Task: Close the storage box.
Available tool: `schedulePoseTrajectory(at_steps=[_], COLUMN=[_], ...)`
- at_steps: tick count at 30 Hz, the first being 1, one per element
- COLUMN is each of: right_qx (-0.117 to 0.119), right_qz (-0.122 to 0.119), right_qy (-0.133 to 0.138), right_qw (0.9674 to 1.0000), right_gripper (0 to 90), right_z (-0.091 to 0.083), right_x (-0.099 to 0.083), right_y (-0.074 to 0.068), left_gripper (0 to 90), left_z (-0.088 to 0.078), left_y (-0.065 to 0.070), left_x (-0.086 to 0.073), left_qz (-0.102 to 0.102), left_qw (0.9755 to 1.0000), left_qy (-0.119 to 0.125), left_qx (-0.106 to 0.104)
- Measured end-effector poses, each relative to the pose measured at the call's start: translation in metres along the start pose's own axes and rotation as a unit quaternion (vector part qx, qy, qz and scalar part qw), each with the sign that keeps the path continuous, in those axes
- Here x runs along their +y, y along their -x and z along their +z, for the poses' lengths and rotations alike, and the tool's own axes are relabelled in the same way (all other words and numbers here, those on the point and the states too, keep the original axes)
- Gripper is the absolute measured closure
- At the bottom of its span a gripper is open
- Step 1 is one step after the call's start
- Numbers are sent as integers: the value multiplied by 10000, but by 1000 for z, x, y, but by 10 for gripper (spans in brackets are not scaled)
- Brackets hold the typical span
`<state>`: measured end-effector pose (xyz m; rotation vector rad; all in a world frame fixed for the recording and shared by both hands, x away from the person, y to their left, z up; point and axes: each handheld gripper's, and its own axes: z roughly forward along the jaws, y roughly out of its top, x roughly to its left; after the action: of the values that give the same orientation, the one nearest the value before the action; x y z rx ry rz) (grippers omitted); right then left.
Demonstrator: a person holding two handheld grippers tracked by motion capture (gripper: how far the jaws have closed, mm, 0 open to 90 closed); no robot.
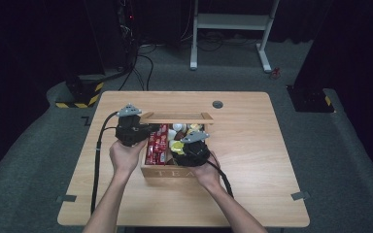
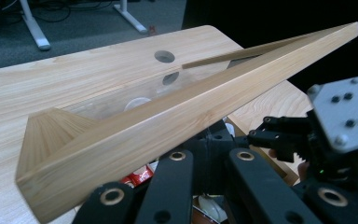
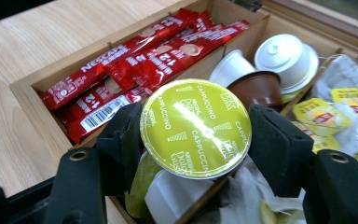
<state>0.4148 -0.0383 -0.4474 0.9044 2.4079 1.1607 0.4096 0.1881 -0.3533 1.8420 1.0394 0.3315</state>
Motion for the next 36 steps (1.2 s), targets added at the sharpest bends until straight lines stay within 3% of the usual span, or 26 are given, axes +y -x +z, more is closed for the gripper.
schedulePoseTrajectory(at_steps=[11, 36], right_qx=[2, -184], right_qz=[156, 262], right_qy=[107, 215], right_qw=[9998, 9993], right_gripper=[380, 381], right_z=[-16, -38], right_x=[-2, -9], right_y=[12, 29], left_gripper=[900, 900], left_z=[0, 0], left_y=[-1, -1], left_x=[-1, -2], left_qz=[19, 16], left_qw=[10000, 10000], left_qy=[1, 6], left_qx=[-35, -85])
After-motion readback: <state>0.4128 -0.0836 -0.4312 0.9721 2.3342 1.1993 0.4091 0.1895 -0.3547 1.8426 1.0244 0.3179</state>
